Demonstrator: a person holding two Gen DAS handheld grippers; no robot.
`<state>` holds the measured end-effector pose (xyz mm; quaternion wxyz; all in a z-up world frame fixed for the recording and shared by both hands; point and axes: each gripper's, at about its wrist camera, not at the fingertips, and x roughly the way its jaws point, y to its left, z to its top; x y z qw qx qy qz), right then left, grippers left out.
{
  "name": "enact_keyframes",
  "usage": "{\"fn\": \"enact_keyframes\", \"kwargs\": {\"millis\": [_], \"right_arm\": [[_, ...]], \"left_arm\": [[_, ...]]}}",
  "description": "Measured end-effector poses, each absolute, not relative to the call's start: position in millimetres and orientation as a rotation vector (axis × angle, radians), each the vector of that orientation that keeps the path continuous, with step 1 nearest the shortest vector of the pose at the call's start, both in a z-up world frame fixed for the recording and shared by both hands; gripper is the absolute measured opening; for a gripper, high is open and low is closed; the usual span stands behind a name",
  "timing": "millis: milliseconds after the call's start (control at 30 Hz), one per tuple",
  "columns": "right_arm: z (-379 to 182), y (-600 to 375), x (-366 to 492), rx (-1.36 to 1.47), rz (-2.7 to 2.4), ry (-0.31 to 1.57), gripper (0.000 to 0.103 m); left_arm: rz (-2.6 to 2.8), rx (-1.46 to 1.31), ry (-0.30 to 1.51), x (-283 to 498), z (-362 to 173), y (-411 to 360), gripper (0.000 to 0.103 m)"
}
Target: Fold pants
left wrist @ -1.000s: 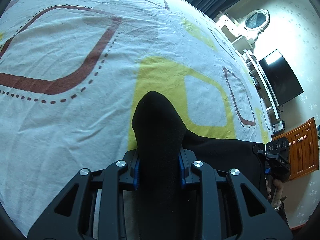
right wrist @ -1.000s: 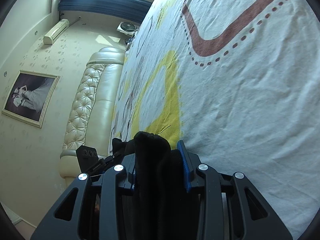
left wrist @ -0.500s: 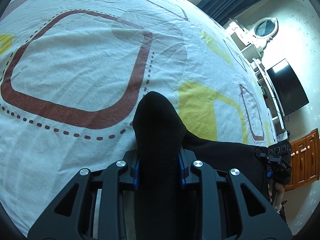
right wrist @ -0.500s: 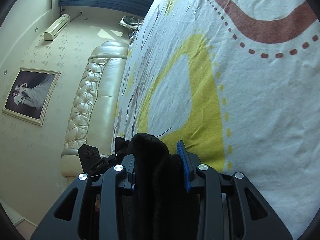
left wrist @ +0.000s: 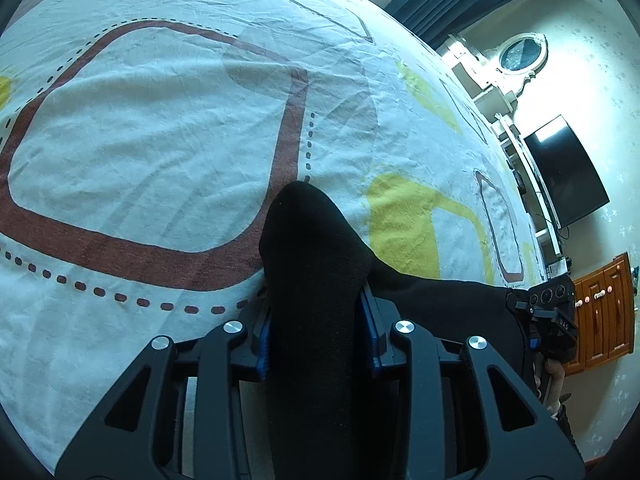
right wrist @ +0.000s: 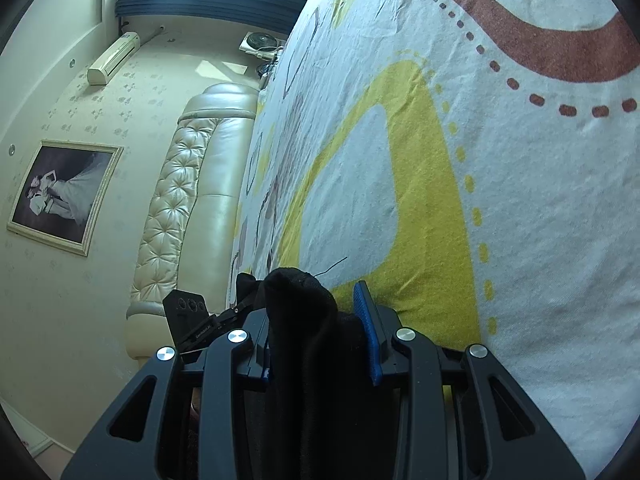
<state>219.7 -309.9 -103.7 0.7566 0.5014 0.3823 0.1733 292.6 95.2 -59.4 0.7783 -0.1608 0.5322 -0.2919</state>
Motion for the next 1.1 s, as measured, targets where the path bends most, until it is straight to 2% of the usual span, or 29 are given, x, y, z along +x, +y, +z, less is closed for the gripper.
{"fn": "enact_keyframes", "kwargs": {"millis": [100,167,233,267,333,667,967,1100], "right_arm": [[-103,-312,218,1.111,0.381,0.830,0.040],[-98,-312,215,1.116,0.381,0.820,0.047],[-93,-312,208,1.115,0.372,0.804,0.057],[-91,-312,204,1.116,0.364,0.799,0.059],[-87,-315,191,1.117,0.347,0.794,0.066],[-91,-299,122,1.096,0.372,0.903,0.073],[-93,-265,108,1.056,0.394,0.962,0.077],[-90,-258,114,1.033,0.388,0.966,0.084]], "left_arm": [[-0.653,-0.348,1.132,288,-57,100,0.049],[-0.657,-0.349,1.118,285,-55,103,0.058],[-0.667,-0.379,1.109,279,-53,110,0.064],[-0.681,-0.402,1.110,275,-53,114,0.066],[-0.712,-0.439,1.121,264,-53,123,0.068],[-0.728,-0.568,1.155,190,-67,166,0.077],[-0.699,-0.587,1.164,153,-66,185,0.079],[-0.742,-0.610,1.188,144,-71,182,0.079]]}}
